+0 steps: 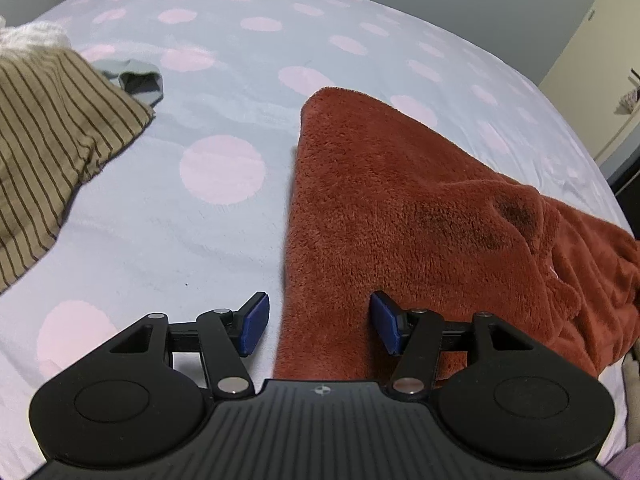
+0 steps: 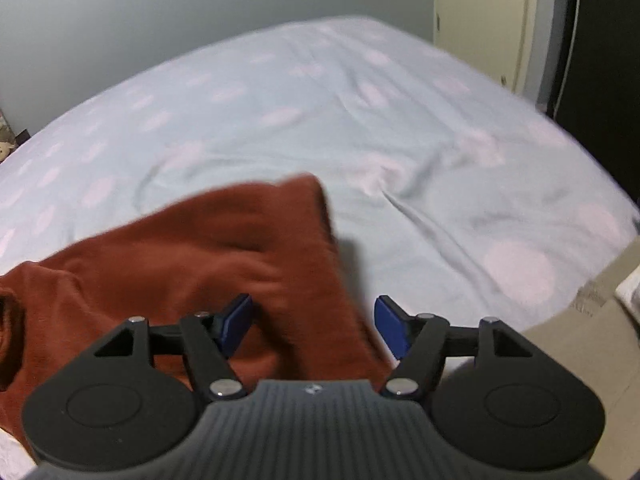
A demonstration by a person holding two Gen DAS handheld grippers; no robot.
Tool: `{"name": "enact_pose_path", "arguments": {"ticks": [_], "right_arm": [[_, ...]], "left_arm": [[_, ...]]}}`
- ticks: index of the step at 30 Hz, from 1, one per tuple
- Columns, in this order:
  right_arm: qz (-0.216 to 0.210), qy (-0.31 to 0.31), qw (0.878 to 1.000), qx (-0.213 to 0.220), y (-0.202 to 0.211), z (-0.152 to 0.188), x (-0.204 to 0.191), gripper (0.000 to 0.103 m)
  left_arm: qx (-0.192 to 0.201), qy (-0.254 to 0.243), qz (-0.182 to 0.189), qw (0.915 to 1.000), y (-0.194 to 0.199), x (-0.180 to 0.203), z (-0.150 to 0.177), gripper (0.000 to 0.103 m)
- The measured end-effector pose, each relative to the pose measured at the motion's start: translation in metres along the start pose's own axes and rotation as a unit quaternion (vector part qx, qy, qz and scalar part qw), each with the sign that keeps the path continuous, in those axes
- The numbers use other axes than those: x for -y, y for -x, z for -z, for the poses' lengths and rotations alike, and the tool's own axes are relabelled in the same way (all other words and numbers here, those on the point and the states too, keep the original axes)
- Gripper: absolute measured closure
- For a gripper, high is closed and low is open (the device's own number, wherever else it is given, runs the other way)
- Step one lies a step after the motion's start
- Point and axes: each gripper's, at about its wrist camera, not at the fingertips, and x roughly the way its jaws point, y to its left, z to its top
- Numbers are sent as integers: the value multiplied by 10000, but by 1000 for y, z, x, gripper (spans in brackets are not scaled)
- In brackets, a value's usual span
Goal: Fold clothes
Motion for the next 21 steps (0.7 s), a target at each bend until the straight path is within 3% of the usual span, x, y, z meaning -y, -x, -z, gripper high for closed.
{"name": "enact_pose_path", "arguments": {"ticks": [4, 8, 12, 16, 21], "right_arm": [[-245, -320, 9985, -374, -31, 4, 23, 25], [-470, -486, 9964, -515, -48, 8, 29, 27], [-744, -593, 9933, -659, -50, 11, 29, 52], [-694, -653, 9934, -633, -40, 6, 24, 73], [-867, -899, 9910, -473, -7, -5, 16, 77]], "left_arm": [[-76, 59, 29, 9999, -4, 0, -1, 44], [-216, 290, 45, 9993, -10, -3, -1, 39], [-195, 215, -186, 9994, -12, 6, 0, 40], [-46, -399, -587, 9975, -3, 30, 1, 48], [107, -1087, -884, 9901, 17, 49, 6, 54]]}}
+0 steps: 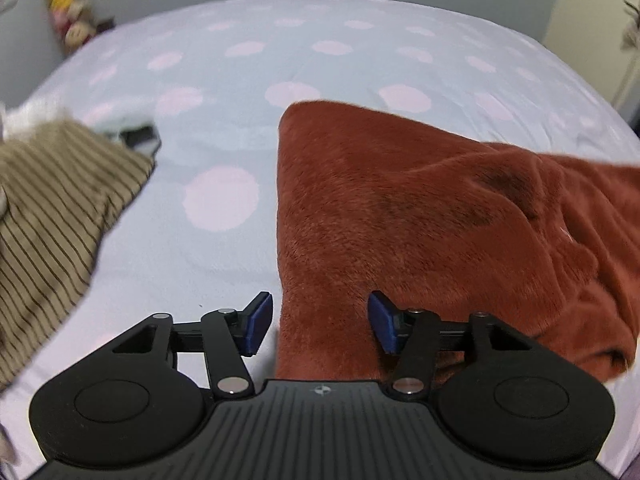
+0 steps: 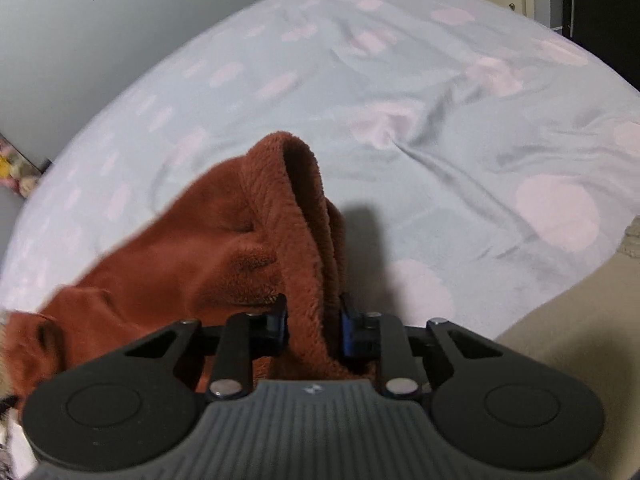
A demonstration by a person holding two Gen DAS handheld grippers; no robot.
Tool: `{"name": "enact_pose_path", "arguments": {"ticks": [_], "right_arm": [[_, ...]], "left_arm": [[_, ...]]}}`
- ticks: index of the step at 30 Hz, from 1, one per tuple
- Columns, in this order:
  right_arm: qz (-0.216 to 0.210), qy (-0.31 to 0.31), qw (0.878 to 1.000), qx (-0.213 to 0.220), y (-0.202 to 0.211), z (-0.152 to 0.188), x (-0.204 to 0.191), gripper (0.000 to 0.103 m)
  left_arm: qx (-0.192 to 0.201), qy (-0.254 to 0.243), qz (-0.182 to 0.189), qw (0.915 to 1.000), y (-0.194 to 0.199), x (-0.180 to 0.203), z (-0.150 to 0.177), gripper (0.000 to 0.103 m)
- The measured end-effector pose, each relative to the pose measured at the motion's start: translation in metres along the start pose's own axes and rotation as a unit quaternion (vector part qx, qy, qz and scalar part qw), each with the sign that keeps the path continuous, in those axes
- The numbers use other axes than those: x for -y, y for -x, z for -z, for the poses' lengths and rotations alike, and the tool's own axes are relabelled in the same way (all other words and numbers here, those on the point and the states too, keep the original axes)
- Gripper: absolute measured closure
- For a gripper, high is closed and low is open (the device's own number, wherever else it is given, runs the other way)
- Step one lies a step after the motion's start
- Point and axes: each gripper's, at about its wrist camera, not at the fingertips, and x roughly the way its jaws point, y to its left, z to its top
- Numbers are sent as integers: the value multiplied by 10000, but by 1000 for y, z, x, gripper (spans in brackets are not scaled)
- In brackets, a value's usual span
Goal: Fold clothes
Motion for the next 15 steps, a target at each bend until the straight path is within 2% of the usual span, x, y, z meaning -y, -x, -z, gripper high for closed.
{"name": "enact_pose_path", "arguments": {"ticks": [3, 8, 15], "right_arm": [[-364, -169, 9991, 97, 28, -5, -15, 77], [-1070, -419, 9933, 144, 67, -14, -61, 77], [-1851, -140, 9819, 375, 99, -11, -163, 77]], "left_arm": [[167, -139, -110, 9997, 15, 1, 2, 54], [455, 48, 1, 9990, 48, -4, 12, 54], [726, 151, 27, 9972, 83, -8, 22, 54]]}}
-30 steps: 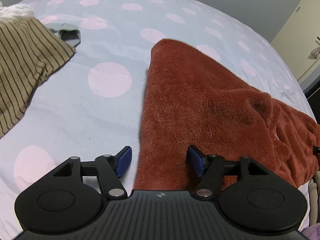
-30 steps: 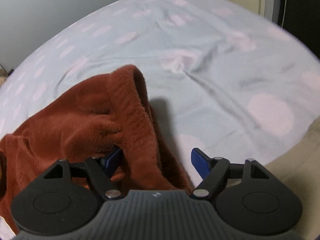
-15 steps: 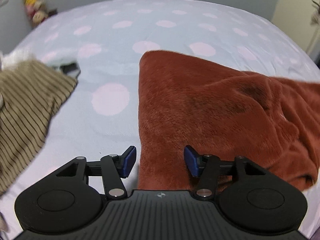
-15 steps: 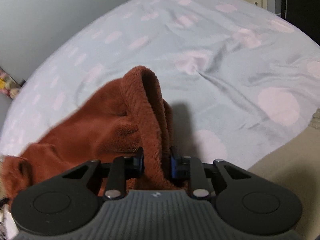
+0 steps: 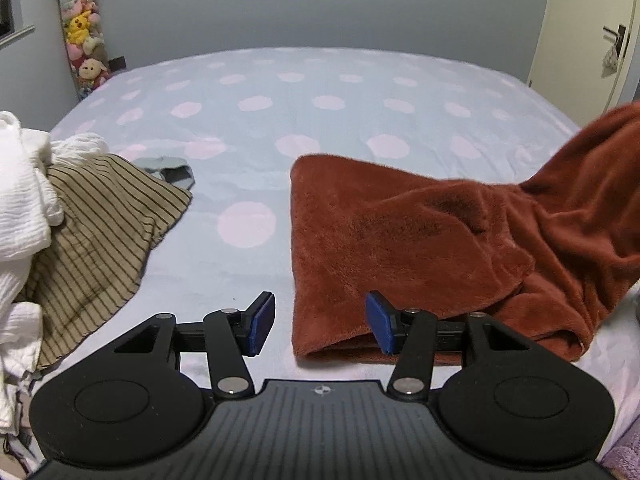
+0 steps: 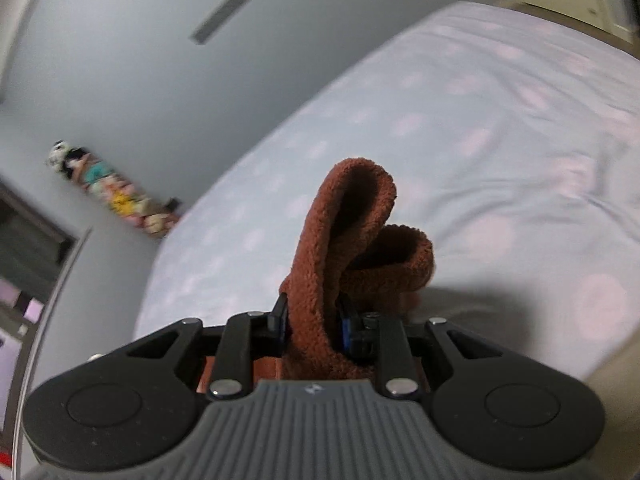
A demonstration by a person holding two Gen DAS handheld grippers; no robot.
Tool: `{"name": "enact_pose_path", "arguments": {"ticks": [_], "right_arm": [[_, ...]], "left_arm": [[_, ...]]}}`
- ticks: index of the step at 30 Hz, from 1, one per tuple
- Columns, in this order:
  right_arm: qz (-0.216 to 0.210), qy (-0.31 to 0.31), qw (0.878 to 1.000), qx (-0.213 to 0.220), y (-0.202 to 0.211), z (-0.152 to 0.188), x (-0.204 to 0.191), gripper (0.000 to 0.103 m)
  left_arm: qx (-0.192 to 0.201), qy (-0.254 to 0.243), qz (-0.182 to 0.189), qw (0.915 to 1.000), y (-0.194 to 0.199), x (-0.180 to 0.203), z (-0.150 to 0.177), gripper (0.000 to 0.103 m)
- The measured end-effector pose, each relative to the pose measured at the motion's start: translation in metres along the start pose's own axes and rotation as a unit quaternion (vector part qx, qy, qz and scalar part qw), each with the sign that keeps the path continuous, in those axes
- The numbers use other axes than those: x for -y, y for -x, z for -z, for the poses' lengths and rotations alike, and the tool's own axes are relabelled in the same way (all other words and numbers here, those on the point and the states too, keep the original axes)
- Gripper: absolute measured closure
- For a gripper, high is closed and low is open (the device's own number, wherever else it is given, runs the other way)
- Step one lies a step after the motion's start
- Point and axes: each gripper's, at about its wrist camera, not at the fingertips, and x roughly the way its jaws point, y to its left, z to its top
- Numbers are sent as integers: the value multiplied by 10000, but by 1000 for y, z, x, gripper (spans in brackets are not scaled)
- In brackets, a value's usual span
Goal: Fold clothes
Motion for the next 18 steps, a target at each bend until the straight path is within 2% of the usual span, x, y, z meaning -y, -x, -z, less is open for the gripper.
{"name": "enact_pose_path", "arguments": {"ticks": [5, 10, 18], "right_arm": [[-202, 392, 9990, -29, -32, 24, -78, 77], [-393, 660, 9966, -300, -82, 59, -132, 77], [-133, 1401, 9879, -658, -186, 125, -190, 77]], "left_arm": [[111, 295, -26, 9995, 16, -9, 3, 54], [158, 394, -11, 9991, 24, -18, 10, 54], [77, 803, 27, 9967, 18, -54, 15, 54]]}}
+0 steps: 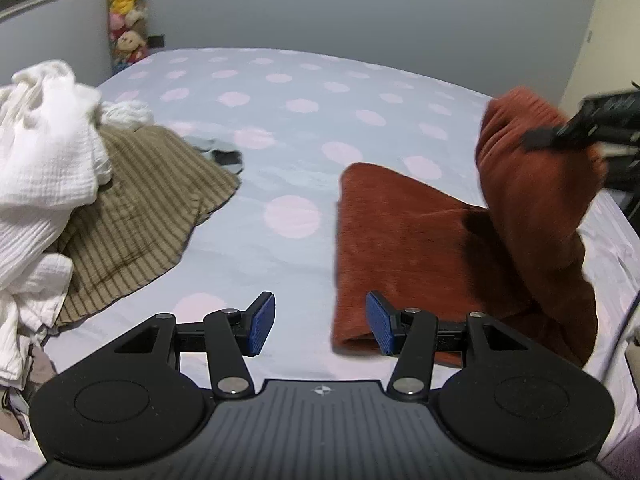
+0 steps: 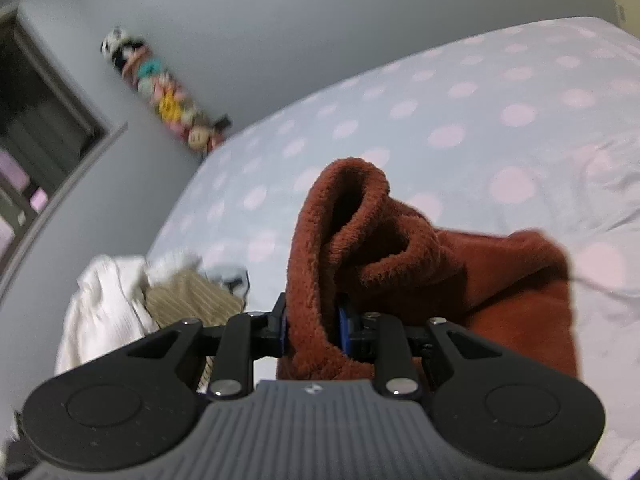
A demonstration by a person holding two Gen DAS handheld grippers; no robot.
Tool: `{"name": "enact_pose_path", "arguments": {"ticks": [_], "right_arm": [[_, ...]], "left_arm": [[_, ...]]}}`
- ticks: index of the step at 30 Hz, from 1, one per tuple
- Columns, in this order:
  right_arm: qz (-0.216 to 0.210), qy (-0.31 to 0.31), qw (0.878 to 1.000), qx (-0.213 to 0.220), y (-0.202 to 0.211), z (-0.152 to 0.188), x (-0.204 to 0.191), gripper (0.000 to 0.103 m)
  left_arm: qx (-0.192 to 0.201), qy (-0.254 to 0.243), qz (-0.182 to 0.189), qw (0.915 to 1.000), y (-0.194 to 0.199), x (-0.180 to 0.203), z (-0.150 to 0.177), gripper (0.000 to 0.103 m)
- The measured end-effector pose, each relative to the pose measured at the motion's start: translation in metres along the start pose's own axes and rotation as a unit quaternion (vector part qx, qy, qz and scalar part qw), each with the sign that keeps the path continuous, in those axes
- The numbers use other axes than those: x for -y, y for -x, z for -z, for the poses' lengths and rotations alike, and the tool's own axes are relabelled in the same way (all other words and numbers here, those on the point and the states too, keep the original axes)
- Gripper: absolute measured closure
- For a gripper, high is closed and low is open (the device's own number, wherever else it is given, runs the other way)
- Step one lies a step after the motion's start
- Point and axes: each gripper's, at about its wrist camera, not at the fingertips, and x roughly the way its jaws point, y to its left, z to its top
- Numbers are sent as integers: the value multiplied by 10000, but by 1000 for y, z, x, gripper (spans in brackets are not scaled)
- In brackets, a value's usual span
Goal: Fold clothes
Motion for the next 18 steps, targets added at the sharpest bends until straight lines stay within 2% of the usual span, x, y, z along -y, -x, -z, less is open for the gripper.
{"name": "enact_pose_path", "arguments": {"ticks": [5, 9, 13, 18], "right_arm": [[100, 434, 9980, -445, -67, 32, -24, 76], [48, 642, 9957, -661, -92, 51, -27, 66], [-345, 683, 9951, -633, -91, 52, -30, 47], [-688, 705, 9946, -343, -63, 50, -35, 46]], "left_arm": [[-95, 251, -10, 9996, -10, -22, 1, 54], [-176, 400, -7, 9990, -16, -33, 5, 54], [-163, 477, -2, 9987, -16, -35, 6, 54], [46, 431, 51, 9990, -2, -25, 0, 54]]}}
